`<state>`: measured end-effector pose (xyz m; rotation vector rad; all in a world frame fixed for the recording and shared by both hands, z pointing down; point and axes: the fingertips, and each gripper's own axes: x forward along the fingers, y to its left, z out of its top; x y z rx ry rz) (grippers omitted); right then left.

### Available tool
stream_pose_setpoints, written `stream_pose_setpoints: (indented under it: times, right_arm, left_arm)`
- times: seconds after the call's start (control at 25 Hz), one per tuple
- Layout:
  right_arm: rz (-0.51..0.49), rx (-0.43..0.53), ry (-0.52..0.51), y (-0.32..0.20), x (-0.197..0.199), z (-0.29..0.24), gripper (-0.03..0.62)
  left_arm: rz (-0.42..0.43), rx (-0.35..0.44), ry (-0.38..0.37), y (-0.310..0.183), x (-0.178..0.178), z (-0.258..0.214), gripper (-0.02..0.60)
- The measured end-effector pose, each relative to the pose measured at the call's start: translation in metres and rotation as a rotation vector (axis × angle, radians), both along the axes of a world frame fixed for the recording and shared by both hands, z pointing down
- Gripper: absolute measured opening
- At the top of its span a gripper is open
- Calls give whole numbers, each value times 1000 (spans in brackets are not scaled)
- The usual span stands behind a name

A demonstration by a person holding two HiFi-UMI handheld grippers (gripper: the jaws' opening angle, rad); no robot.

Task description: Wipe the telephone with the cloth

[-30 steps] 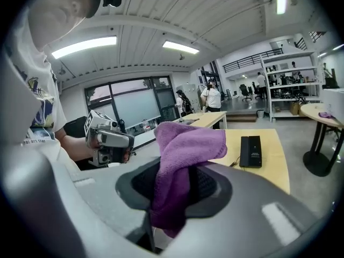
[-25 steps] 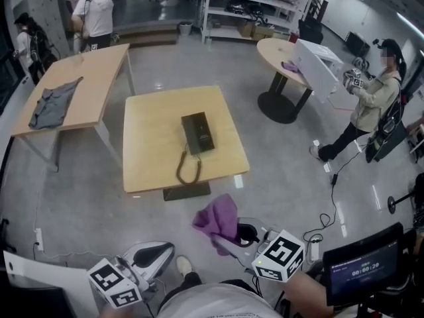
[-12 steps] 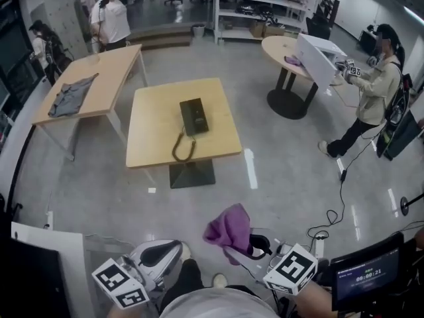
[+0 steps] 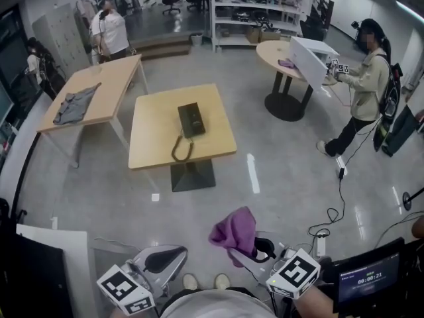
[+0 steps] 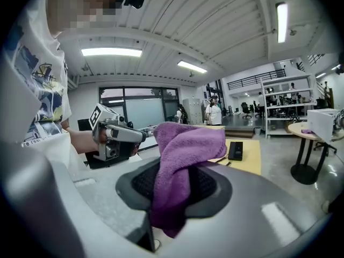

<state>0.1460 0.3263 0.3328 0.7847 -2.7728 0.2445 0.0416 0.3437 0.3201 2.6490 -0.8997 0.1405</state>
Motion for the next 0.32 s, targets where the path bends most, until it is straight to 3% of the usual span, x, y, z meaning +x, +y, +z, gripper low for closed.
stream_pose_setpoints:
  times: [0.32]
  right_arm:
    - [-15, 32, -3, -2, -3, -13, 115]
  left_arm:
    - [21, 17, 18, 0, 11, -10, 5]
